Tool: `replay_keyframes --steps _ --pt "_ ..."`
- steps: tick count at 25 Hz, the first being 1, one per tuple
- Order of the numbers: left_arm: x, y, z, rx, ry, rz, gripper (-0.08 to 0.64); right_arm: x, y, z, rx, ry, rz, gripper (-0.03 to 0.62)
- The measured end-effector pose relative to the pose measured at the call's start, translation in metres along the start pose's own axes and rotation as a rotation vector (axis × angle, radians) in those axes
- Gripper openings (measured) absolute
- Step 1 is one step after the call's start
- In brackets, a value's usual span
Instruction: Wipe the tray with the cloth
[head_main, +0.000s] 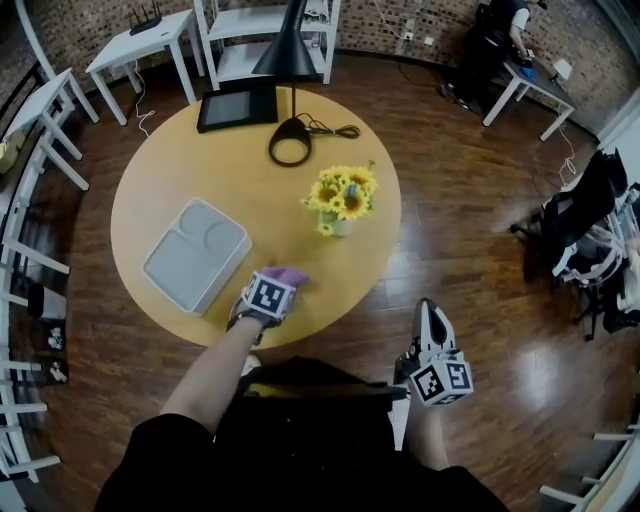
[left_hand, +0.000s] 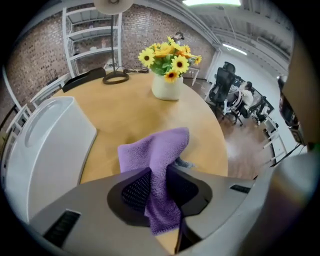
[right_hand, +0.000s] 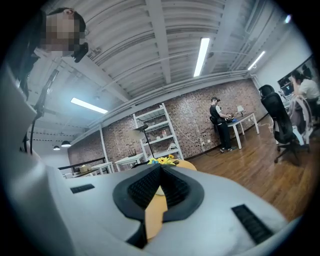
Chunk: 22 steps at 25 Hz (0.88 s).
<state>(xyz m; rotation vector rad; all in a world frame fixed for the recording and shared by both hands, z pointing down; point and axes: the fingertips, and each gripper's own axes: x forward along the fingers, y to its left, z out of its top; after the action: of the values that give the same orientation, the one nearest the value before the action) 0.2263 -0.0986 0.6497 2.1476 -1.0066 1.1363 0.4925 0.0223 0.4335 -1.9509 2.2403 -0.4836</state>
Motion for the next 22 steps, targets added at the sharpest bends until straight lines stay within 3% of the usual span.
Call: replay_keyframes --steps 2,8,13,15,18,22 --pt "-0.006 -0.003 0.002 -0.04 -0.055 -0.052 0.084 0.004 0.0 -0.004 0.0 0.016 0.011 0.003" --pt "-0.07 -0.013 0.032 -0.123 -0.322 -0.187 0.08 0.022 0.007 -0.011 0.009 0.039 0.077 0.003" --pt "-0.148 0.016 0.047 -0.157 -0.499 -0.17 0.08 0.039 0.029 -0.021 0.015 0.071 0.173 0.003" --pt "-0.177 0.033 0.055 -0.115 -0.539 -0.129 0.08 0.046 0.04 -0.029 0.009 0.102 0.215 0.003" --pt "-0.21 0.061 0.072 0.042 -0.553 -0.051 0.08 0.062 0.057 -0.039 -0.005 0.135 0.248 0.003" --pt "-0.193 0.098 0.086 0.27 -0.45 -0.019 0.081 0.076 0.088 -0.034 -0.027 0.113 0.226 0.003"
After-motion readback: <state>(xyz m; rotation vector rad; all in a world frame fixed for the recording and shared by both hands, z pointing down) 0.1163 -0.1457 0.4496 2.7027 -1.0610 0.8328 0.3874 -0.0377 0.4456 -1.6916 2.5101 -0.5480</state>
